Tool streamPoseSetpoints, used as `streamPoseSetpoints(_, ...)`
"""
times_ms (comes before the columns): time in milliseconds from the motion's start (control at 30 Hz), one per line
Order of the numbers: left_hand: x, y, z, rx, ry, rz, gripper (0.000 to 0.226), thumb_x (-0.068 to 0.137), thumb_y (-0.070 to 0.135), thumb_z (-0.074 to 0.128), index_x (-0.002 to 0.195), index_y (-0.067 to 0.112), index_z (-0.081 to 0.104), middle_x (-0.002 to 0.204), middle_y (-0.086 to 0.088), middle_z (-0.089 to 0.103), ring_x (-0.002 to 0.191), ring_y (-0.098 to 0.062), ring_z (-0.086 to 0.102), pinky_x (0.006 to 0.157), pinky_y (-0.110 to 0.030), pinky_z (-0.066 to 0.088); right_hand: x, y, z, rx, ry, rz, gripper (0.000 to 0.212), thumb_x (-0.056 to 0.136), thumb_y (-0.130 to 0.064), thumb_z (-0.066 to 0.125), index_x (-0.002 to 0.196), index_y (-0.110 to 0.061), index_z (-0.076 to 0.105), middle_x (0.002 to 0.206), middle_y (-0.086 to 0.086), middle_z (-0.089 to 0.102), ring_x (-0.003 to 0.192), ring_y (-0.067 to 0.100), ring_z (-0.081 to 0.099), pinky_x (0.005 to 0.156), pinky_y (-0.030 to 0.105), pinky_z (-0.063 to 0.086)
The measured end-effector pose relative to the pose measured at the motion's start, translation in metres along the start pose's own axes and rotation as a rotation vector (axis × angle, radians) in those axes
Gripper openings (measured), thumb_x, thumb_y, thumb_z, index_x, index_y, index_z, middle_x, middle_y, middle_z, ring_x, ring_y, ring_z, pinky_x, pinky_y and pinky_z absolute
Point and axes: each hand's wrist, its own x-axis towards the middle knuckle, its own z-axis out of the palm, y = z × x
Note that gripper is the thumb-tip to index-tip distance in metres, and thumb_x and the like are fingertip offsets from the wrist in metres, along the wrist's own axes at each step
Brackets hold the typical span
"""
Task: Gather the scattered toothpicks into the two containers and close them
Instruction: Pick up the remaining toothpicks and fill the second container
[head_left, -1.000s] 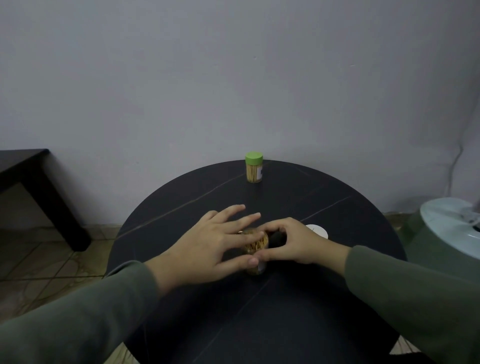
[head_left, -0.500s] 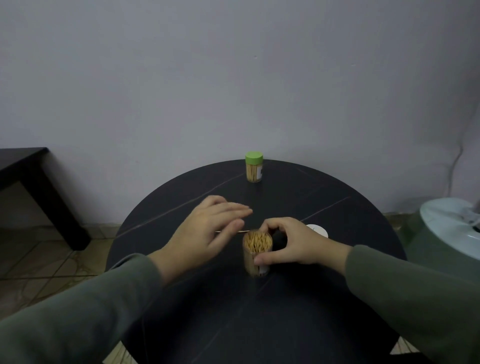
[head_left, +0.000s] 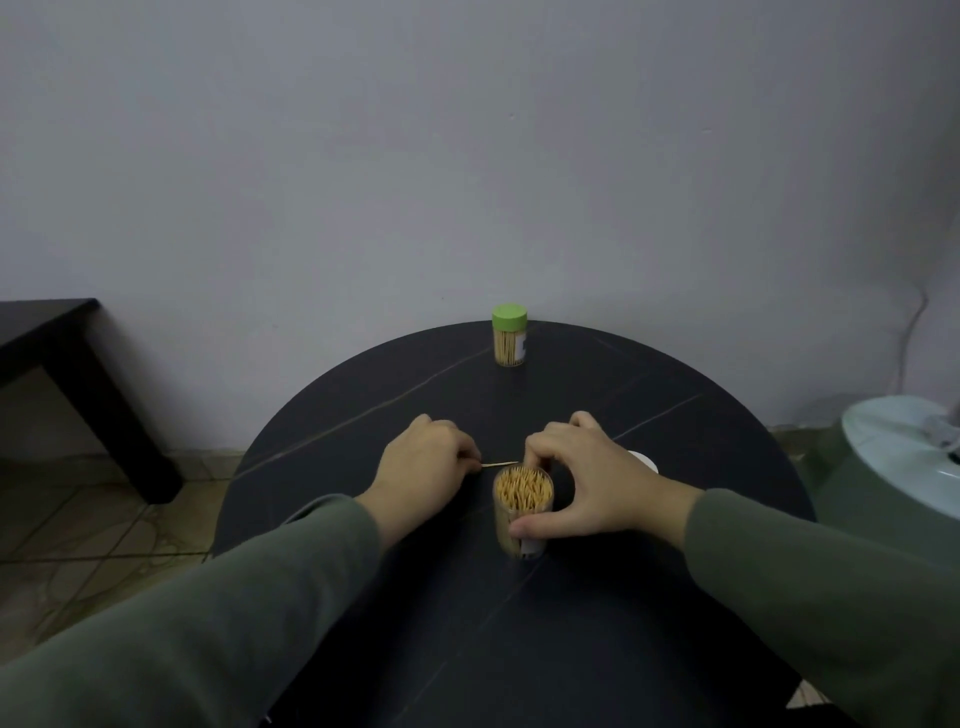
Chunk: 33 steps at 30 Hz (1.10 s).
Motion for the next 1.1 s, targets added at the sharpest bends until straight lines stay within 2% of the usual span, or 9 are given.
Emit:
streamPoseSetpoints(100, 0.01, 0.005, -0.006, 0.056, -0.108, -0.004, 0.019, 0.097, 0.033, 0.054, 0.109, 0.026, 0.066, 0.115, 0.005, 0.06, 0.108, -0.017, 0.045, 0.089, -0.03, 0.045, 0.0, -0.002, 0.0, -0.009, 0.008, -0.018, 0.056, 0.06, -0.073, 0.068, 0.081, -0.022, 0.057, 0.083, -0.008, 0.057, 0.087, 0.005, 0.042, 0.078, 0.012, 0.026)
streamPoseSetpoints(267, 0.017, 0.017, -0.006, 0.364, -0.364, 0.058, 0.035, 0.101, 0.026, 0.039, 0.129, 0.007, 0.049, 0.129, -0.011, 0.05, 0.114, -0.026, 0.043, 0.099, -0.036, 0.041, -0.004, -0.004, -0.002, -0.002, 0.02, -0.012, 0.051, 0.064, -0.066, 0.072, 0.081, -0.022, 0.056, 0.083, -0.009, 0.056, 0.091, 0.0, 0.039, 0.076, 0.01, 0.024)
streamPoseSetpoints(367, 0.012, 0.024, -0.009, 0.374, -0.342, 0.068, 0.039, 0.101, 0.026, 0.038, 0.134, 0.004, 0.043, 0.132, -0.013, 0.046, 0.117, -0.027, 0.041, 0.097, -0.035, 0.043, -0.007, -0.005, -0.004, -0.015, 0.02, -0.003, 0.05, 0.066, -0.062, 0.075, 0.084, -0.019, 0.058, 0.084, -0.007, 0.057, 0.093, 0.001, 0.039, 0.076, 0.01, 0.024)
streamPoseSetpoints(533, 0.01, 0.017, -0.012, -0.079, -0.178, -0.025, 0.013, 0.098, 0.022, 0.049, 0.109, 0.027, 0.051, 0.112, -0.001, 0.053, 0.102, -0.015, 0.048, 0.087, -0.028, 0.044, -0.008, -0.007, -0.008, -0.037, 0.011, 0.046, 0.053, 0.065, -0.064, 0.075, 0.087, -0.018, 0.058, 0.088, -0.006, 0.057, 0.088, 0.005, 0.039, 0.073, 0.012, 0.026)
streamPoseSetpoints(633, 0.012, 0.016, -0.018, -0.182, -0.017, -0.064, 0.023, 0.099, 0.026, 0.048, 0.117, 0.038, 0.058, 0.111, 0.009, 0.054, 0.109, -0.013, 0.044, 0.095, -0.034, 0.035, -0.009, -0.008, -0.01, -0.029, 0.006, 0.059, 0.053, 0.066, -0.063, 0.075, 0.088, -0.018, 0.058, 0.087, -0.008, 0.056, 0.085, 0.001, 0.038, 0.071, 0.011, 0.025)
streamPoseSetpoints(700, 0.012, 0.018, -0.023, -0.231, 0.08, -0.051, 0.028, 0.1, 0.023, 0.048, 0.117, 0.039, 0.062, 0.102, 0.015, 0.056, 0.105, -0.012, 0.043, 0.094, -0.039, 0.033, -0.01, -0.008, -0.011, -0.028, -0.001, 0.062, 0.052, 0.067, -0.061, 0.076, 0.089, -0.018, 0.059, 0.087, -0.009, 0.056, 0.085, 0.0, 0.041, 0.071, 0.008, 0.024)
streamPoseSetpoints(867, -0.003, 0.034, -0.04, -0.871, 0.136, 0.014, 0.02, 0.097, 0.015, 0.053, 0.095, 0.033, 0.061, 0.09, 0.007, 0.068, 0.091, -0.004, 0.063, 0.089, -0.028, 0.05, -0.009, -0.007, -0.011, -0.027, 0.005, 0.048, 0.052, 0.066, -0.066, 0.072, 0.086, -0.02, 0.059, 0.085, -0.01, 0.059, 0.083, 0.006, 0.048, 0.076, 0.012, 0.026)
streamPoseSetpoints(1000, -0.014, 0.043, -0.043, -0.977, 0.111, 0.192, 0.018, 0.094, 0.012, 0.059, 0.103, 0.026, 0.063, 0.084, 0.006, 0.069, 0.09, -0.012, 0.068, 0.085, -0.028, 0.054, -0.008, -0.007, -0.01, -0.026, -0.003, 0.051, 0.064, 0.062, -0.076, 0.062, 0.093, -0.021, 0.062, 0.089, -0.01, 0.062, 0.082, 0.005, 0.051, 0.08, 0.014, 0.028)
streamPoseSetpoints(1100, -0.021, 0.043, -0.036, -0.837, 0.138, 0.317, 0.033, 0.091, 0.009, 0.063, 0.119, 0.026, 0.057, 0.082, 0.007, 0.066, 0.085, -0.006, 0.066, 0.075, -0.015, 0.049, -0.008, -0.005, -0.007, -0.011, -0.014, 0.049, 0.072, 0.06, -0.083, 0.054, 0.098, -0.022, 0.062, 0.092, -0.01, 0.064, 0.082, 0.006, 0.055, 0.086, 0.021, 0.032)
